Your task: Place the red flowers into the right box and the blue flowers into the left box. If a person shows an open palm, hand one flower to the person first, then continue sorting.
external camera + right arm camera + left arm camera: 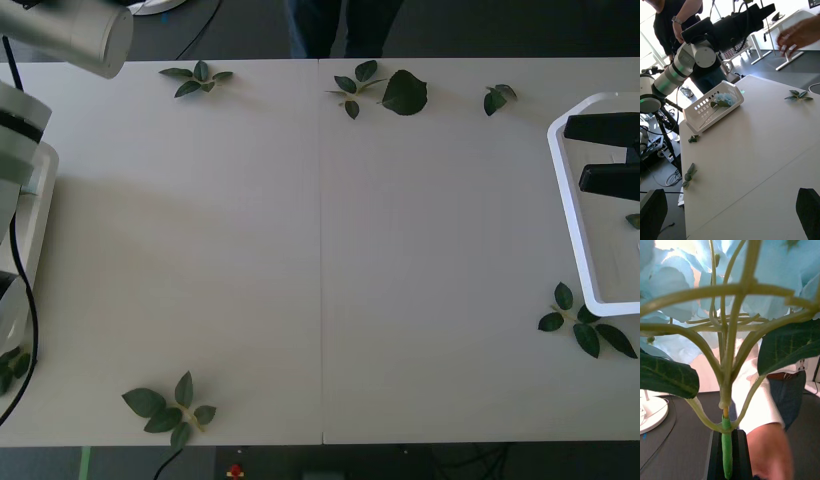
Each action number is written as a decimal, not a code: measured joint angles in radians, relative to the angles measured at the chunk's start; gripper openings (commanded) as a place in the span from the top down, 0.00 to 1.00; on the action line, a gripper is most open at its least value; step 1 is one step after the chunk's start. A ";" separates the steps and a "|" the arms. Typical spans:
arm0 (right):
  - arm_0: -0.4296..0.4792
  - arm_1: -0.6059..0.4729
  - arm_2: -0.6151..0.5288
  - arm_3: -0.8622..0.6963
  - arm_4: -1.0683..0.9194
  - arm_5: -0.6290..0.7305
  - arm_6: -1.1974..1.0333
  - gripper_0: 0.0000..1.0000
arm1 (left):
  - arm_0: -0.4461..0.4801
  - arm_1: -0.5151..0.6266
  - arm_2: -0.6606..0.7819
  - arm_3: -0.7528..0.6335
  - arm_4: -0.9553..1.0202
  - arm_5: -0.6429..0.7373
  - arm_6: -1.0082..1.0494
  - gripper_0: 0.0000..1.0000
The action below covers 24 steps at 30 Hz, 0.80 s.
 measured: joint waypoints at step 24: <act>0.000 0.000 0.000 0.000 0.000 0.000 0.000 0.00 | -0.026 -0.006 -0.004 0.036 -0.002 -0.007 0.000 0.00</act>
